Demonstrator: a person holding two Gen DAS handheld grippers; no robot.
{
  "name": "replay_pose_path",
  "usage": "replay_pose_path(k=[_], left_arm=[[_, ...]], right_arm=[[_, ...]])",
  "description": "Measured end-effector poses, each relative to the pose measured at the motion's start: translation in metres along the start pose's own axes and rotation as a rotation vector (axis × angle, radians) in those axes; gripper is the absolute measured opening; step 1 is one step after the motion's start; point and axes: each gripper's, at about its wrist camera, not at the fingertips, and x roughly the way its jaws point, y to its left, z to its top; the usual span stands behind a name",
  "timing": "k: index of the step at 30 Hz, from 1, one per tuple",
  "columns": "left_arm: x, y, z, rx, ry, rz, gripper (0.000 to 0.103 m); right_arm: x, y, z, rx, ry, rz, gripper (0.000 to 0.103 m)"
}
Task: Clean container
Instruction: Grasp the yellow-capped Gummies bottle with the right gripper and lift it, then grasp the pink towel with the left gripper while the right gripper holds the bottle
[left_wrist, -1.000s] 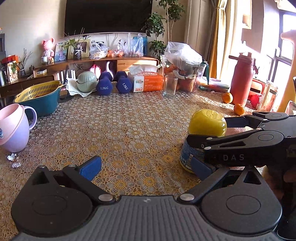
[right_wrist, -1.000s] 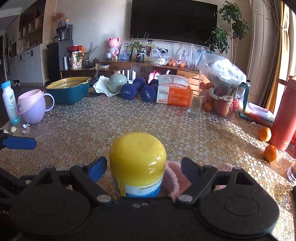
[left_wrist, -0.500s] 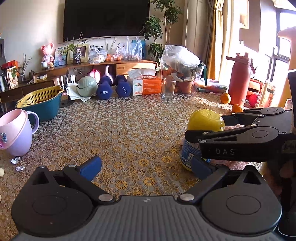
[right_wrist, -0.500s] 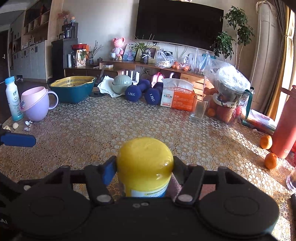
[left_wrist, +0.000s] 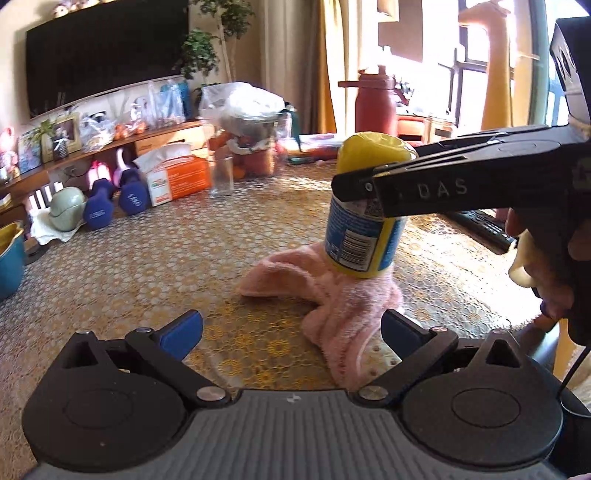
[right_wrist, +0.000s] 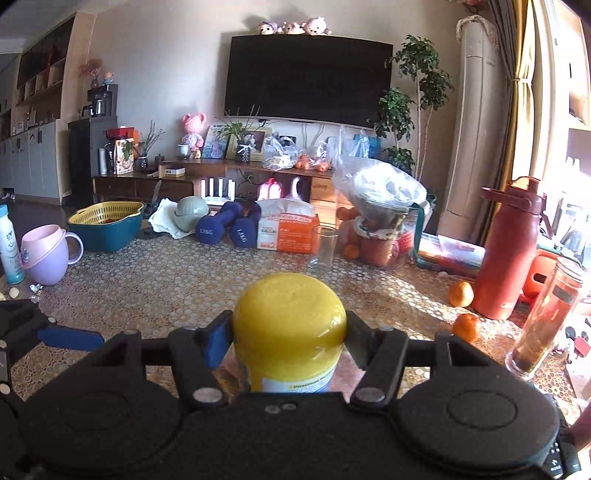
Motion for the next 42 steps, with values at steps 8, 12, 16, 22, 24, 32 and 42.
replay_pose_path(k=[8, 12, 16, 22, 24, 32, 42], left_arm=[[0.049, -0.039, 0.005, 0.143, 0.108, -0.078, 0.103], [0.070, -0.048, 0.006, 0.173, 0.149, -0.070, 0.103], [0.087, -0.041, 0.023, 0.103, 0.172, -0.066, 0.103], [0.121, -0.027, 0.043, 0.067, 0.221, 0.000, 0.103], [0.132, -0.024, 0.047, 0.056, 0.238, 0.004, 0.103], [0.160, -0.021, 0.051, -0.011, 0.285, 0.002, 0.090], [0.124, -0.024, 0.058, 0.024, 0.220, 0.012, 0.033]], right_arm=[[-0.013, -0.045, -0.024, 0.071, 0.019, -0.060, 0.062], [-0.014, -0.061, -0.037, 0.104, 0.038, -0.068, 0.062], [-0.017, -0.071, -0.047, 0.122, 0.042, -0.069, 0.062], [-0.021, -0.082, -0.060, 0.130, 0.048, -0.064, 0.062], [-0.020, -0.085, -0.064, 0.144, 0.051, -0.061, 0.062], [-0.020, -0.092, -0.073, 0.169, 0.062, -0.044, 0.062], [-0.021, -0.085, -0.074, 0.128, 0.053, -0.034, 0.062]])
